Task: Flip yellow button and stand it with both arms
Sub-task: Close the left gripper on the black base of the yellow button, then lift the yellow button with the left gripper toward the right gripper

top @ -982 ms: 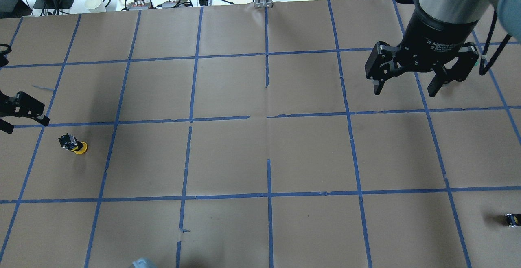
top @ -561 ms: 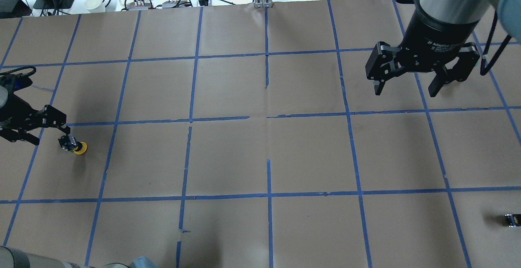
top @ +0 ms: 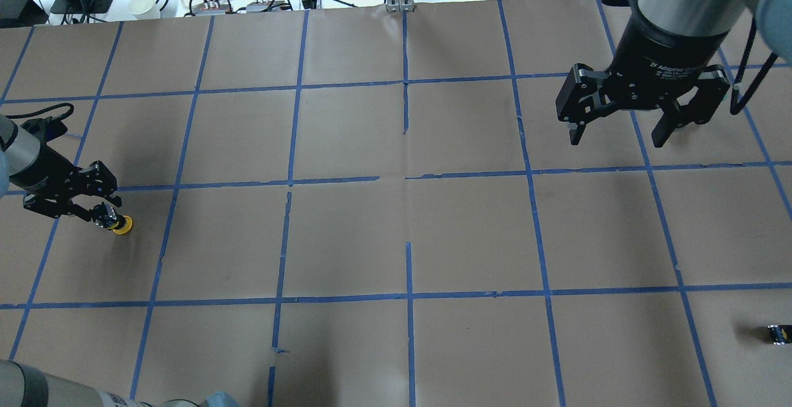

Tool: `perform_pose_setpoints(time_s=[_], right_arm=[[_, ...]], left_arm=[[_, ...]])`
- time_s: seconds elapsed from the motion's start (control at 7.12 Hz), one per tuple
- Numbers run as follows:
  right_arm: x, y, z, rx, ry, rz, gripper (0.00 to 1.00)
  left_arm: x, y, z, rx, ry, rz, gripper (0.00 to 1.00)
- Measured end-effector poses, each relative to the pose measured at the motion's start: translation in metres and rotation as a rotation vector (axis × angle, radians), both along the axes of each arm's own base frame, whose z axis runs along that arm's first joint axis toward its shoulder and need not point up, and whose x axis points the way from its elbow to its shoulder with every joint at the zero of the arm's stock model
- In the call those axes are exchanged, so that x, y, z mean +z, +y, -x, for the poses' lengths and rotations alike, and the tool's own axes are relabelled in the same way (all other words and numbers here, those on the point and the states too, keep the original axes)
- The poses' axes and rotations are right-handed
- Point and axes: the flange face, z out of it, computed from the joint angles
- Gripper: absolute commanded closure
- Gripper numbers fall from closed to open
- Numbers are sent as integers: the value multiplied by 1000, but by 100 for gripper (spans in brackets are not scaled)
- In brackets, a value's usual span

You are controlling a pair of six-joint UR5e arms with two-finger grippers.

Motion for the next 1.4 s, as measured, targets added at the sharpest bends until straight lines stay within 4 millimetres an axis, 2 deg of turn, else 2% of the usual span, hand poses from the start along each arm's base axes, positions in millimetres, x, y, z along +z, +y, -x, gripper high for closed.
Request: perform_pose_setpoints(time_s=[0.14, 0.42, 0.7, 0.84, 0.98, 1.26, 1.4], right_arm=[[0, 0, 0, 0, 0, 0, 0], [0, 0, 0, -2, 2, 3, 0], [1, -3, 0, -6, -8, 11, 0], [1, -4, -3, -14, -32, 15, 0], [1, -5, -6, -32, -66, 16, 0], [2, -7, -16, -142, -163, 12, 0], [5, -9, -20, -226, -240, 8, 0]], left_arm=[[0, 0, 0, 0, 1, -2, 87], [1, -1, 2, 6, 26, -9, 89], [2, -4, 24, 105, 155, -6, 89], [4, -11, 53, 183, 260, -13, 89], [9, -20, 93, 248, 377, -25, 89], [18, -35, 193, 356, 642, -70, 89], [23, -36, 238, 410, 778, -107, 89]])
